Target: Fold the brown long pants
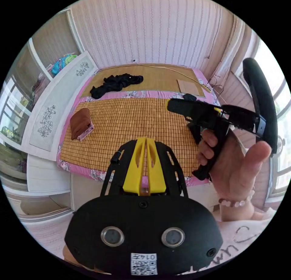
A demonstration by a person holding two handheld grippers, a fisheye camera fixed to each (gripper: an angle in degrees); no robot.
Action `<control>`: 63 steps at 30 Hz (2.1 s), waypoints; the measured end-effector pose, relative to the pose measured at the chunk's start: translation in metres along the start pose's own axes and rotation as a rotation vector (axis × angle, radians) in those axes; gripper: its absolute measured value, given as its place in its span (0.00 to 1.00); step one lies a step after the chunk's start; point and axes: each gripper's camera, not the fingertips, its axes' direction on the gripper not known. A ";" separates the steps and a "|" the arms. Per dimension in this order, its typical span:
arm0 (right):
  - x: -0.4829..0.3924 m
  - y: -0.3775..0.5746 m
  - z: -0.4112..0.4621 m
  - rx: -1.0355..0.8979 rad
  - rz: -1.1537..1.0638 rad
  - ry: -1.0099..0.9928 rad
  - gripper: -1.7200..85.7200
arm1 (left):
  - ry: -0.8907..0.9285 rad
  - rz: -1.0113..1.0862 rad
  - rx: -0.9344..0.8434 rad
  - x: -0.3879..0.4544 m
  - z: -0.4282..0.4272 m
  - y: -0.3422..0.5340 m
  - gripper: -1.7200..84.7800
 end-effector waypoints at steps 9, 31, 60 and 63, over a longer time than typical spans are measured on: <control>-0.147 0.017 0.003 -0.065 -0.348 -0.087 0.01 | 0.108 -0.122 0.006 -0.057 -0.070 0.029 0.01; -0.350 -0.021 0.270 -0.442 -0.251 -0.203 0.01 | 0.001 -0.124 -0.077 -0.362 -0.056 -0.010 0.01; -0.299 0.051 0.236 -0.182 -0.447 0.236 0.01 | 0.000 -0.283 -0.009 -0.525 -0.151 -0.046 0.01; -0.295 0.056 0.231 -0.176 -0.517 0.193 0.01 | 0.010 -0.186 0.118 -0.525 -0.163 -0.034 0.01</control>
